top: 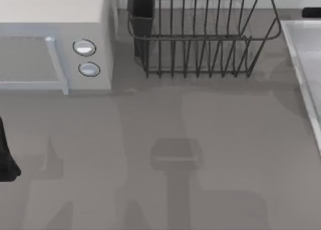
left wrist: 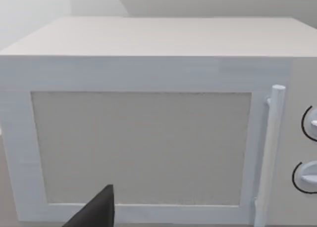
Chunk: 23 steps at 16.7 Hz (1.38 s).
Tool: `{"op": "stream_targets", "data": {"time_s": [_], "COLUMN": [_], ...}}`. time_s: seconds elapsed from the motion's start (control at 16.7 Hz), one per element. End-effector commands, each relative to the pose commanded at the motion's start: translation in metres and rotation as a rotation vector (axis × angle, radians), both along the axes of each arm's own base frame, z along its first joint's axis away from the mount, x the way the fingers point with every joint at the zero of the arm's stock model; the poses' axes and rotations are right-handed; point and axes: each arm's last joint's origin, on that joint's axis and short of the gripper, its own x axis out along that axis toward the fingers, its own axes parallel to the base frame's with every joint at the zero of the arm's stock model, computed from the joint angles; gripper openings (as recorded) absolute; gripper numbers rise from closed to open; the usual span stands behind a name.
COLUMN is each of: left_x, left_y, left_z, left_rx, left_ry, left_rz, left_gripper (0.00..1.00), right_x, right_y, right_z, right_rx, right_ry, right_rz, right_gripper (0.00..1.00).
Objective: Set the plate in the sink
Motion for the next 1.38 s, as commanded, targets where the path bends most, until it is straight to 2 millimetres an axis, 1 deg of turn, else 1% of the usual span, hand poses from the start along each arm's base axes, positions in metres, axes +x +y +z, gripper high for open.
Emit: {"op": "stream_targets", "data": {"time_s": [0.12, 0.18, 0.42, 1.2, 1.26, 1.38], "left_x": [0.000, 0.000, 0.000, 0.000, 0.000, 0.000], "left_y": [0.000, 0.000, 0.000, 0.000, 0.000, 0.000], "left_z": [0.000, 0.000, 0.000, 0.000, 0.000, 0.000], "left_rx": [0.000, 0.000, 0.000, 0.000, 0.000, 0.000], "left_ry": [0.000, 0.000, 0.000, 0.000, 0.000, 0.000], "left_rz": [0.000, 0.000, 0.000, 0.000, 0.000, 0.000], "left_gripper": [1.00, 1.00, 1.00, 1.00, 1.00, 1.00], "right_x": [0.006, 0.007, 0.007, 0.007, 0.007, 0.007], "right_y": [-0.021, -0.026, -0.027, -0.027, -0.027, -0.027], "right_z": [-0.013, -0.016, -0.017, -0.017, -0.017, -0.017], "right_rx": [0.000, 0.000, 0.000, 0.000, 0.000, 0.000], "right_ry": [0.001, 0.001, 0.001, 0.001, 0.001, 0.001], "right_rz": [0.000, 0.000, 0.000, 0.000, 0.000, 0.000], "right_gripper": [0.00, 0.00, 0.00, 0.98, 1.00, 1.00]}}
